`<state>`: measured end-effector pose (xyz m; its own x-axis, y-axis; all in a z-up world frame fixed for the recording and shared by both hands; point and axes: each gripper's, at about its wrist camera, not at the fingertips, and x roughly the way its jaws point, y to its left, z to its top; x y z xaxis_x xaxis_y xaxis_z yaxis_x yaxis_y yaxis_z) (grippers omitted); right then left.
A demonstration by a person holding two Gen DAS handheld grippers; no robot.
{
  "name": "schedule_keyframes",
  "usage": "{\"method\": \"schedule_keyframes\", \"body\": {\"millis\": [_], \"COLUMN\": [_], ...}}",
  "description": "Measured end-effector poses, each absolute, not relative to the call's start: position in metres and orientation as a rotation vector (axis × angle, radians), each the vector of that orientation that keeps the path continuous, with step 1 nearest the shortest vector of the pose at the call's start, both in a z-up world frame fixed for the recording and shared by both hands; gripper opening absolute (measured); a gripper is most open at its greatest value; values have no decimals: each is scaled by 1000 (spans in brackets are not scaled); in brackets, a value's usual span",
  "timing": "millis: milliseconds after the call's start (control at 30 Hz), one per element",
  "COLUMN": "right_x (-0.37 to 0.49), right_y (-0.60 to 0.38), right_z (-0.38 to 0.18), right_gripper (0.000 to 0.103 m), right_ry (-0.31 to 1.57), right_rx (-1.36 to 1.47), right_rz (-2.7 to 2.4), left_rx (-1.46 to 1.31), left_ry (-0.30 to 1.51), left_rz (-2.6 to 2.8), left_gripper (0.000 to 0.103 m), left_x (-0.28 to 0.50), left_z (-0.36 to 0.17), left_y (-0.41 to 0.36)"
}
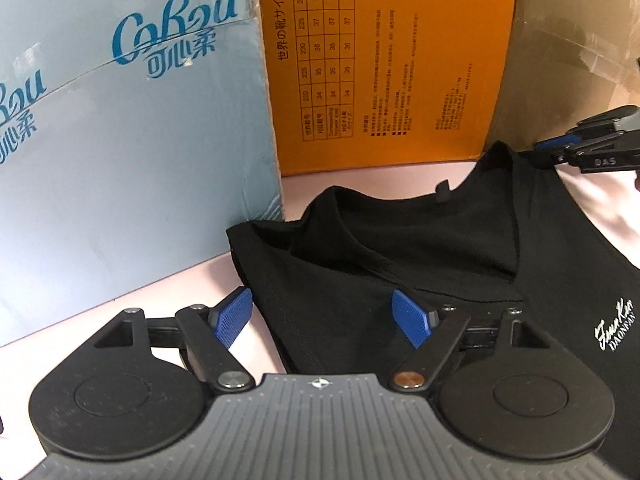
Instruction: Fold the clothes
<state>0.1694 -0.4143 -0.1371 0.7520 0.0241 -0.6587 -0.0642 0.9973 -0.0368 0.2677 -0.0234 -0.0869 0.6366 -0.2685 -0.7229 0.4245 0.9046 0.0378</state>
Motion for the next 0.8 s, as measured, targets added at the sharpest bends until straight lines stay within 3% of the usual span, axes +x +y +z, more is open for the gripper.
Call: {"method": "schedule_keyframes", "body": {"millis": [233, 333, 400, 500, 533, 600, 733, 800], "right_x": [161, 168, 181, 214, 226, 251, 287, 285], "right_y": [-380, -365, -355, -348, -344, -329, -311, -309], "right_z": [-123, -115, -112, -124, -131, -145, -172, -171], "right_gripper": [31, 32, 41, 53, 56, 66, 66, 67], "right_ry": [636, 602, 598, 656, 671, 718, 812, 726], "right_rx": [-54, -46, 17, 328, 429, 473, 503, 460], "right_rz": [163, 193, 276, 525, 593, 637, 670, 667], "left_rx": [151, 158, 187, 269, 285, 296, 279, 270], "left_ry": [735, 758, 778, 755, 745, 729, 731, 728], "left_rz": [-425, -448, -466, -472, -476, -483, -477, -482], "left_gripper": [73, 65, 65, 69, 74, 79, 81, 82], "left_x": [274, 277, 277, 267, 263, 255, 240, 233], "left_z": [-83, -83, -84, -82, -81, -80, -78, -78], "left_y": [-27, -33, -37, -38, -36, -31, -21, -19]}}
